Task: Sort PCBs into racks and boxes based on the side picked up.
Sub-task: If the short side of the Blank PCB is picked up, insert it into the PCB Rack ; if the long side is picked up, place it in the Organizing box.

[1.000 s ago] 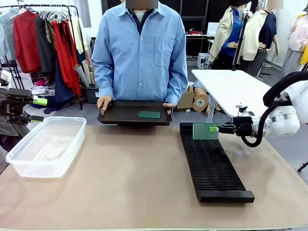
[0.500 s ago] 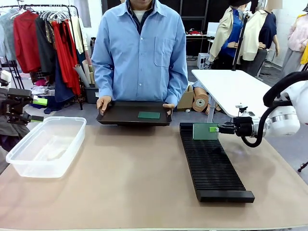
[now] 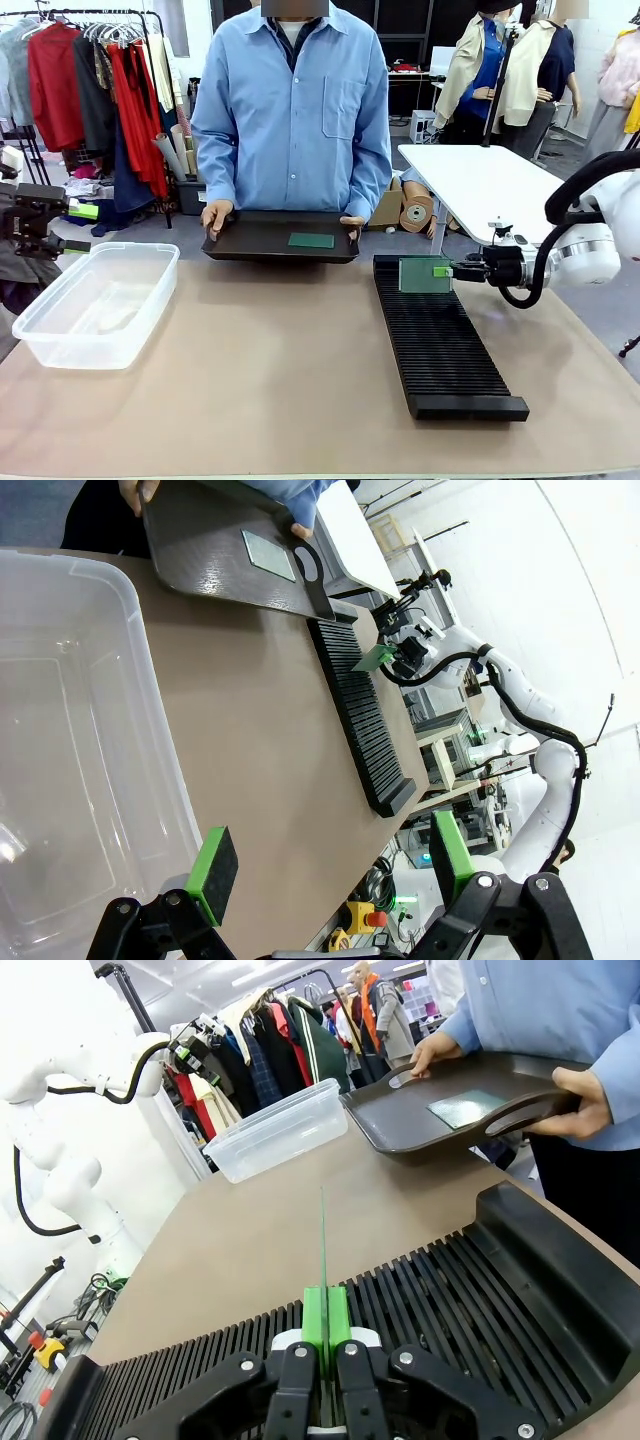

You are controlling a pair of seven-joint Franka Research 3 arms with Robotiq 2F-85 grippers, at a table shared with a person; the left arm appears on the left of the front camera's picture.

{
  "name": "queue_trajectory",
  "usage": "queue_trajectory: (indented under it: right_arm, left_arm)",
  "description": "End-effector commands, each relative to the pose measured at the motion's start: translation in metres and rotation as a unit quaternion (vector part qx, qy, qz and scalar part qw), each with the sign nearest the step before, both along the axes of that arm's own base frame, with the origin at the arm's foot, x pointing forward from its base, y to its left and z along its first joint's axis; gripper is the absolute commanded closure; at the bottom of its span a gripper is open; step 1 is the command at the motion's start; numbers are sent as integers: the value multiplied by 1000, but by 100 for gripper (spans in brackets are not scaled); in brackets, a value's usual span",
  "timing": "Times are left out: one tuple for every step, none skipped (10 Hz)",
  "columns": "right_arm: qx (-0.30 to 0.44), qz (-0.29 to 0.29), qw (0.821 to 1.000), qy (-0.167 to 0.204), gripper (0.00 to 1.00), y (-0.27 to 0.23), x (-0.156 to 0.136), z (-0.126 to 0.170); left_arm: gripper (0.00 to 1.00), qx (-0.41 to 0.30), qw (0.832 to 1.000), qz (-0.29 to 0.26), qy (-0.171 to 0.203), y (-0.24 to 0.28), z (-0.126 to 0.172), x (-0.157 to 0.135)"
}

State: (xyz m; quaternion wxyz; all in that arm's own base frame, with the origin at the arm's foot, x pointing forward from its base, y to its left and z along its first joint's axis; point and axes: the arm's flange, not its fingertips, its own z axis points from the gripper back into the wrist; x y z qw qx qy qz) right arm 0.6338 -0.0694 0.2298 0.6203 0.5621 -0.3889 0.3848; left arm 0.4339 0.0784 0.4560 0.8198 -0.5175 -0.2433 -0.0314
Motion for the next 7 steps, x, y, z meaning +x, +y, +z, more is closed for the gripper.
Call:
queue_trajectory:
  right_arm:
    - [3,17,999,-31,100,1,5,-2]
    - [1,23,999,-38,100,2,6,-3]
    - [1,32,998,-46,100,1,7,-3]
    - [-1,34,999,-43,100,1,10,-5]
    - [-1,33,999,-41,100,0,12,-6]
    - [-1,34,999,-42,100,-1,13,-7]
    - [1,34,999,-41,100,-1,15,-8]
  left_arm:
    - [0,-1,1000,-2,-2,0,2,-1]
    - [0,-1,1000,-2,-2,0,2,-1]
    - [0,-1,1000,-2,-2,0,2,-1]
    - [0,-1,1000,-2,-2,0,2,-1]
    - [0,-1,1000,-2,-2,0,2,-1]
    - [0,-1,1000,-2,-2,0,2,-1]
    - [0,-1,1000,-2,-2,0,2,-1]
